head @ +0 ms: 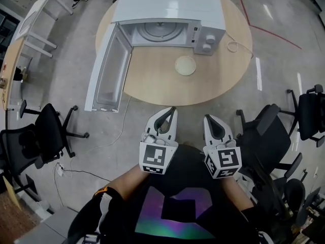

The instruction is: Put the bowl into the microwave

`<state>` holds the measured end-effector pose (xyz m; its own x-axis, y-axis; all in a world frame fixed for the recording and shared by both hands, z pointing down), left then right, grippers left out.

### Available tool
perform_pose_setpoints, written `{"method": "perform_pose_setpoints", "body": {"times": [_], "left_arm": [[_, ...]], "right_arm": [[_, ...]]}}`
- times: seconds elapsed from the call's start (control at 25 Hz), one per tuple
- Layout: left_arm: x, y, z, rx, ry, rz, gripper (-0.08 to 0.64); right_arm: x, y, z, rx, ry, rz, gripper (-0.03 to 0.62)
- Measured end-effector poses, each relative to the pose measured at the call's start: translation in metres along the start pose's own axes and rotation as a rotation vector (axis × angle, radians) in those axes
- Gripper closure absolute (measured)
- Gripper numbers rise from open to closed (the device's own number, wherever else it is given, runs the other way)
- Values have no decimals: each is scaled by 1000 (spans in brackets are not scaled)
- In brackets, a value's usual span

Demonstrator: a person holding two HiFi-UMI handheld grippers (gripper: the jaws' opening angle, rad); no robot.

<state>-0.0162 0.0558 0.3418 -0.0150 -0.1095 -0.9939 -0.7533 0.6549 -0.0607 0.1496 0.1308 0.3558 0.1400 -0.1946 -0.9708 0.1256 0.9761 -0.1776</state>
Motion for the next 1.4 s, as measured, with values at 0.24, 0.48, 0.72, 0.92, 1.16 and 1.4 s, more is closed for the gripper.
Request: {"method": "perform_pose_setpoints", "body": {"times": [0.24, 0.48, 0.72, 0.92, 1.16, 1.4], "left_arm": [[4, -14, -25, -36, 32, 24, 514], [9, -19, -51, -61, 51, 48, 514], [11, -20, -81, -62, 68, 80, 514], [15, -20, -98, -54, 73, 107, 514], [15, -24, -113, -32, 84, 102, 514], [9, -35, -119, -6, 79, 61, 514]], "right_arm": [[5, -21, -6, -40, 17, -20, 577], [10, -42, -14, -81, 19, -18, 577], [10, -64, -29, -92, 42, -27, 577], [12, -77, -33, -107, 32, -27, 577], [13, -92, -34, -99, 23, -43, 577], [8, -108, -20, -86, -6, -68, 577]]}}
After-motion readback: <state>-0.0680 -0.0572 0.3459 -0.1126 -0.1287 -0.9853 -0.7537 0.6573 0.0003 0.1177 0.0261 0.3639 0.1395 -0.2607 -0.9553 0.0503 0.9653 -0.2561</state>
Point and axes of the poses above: the fingertips, and each gripper's own axes: y backward along the fingers, z to its right, x out of its top, the point moved 9 cm from there along y, backward along the fingers, and after that the axes turned 15 degrees about z, right-handed, at the moved point
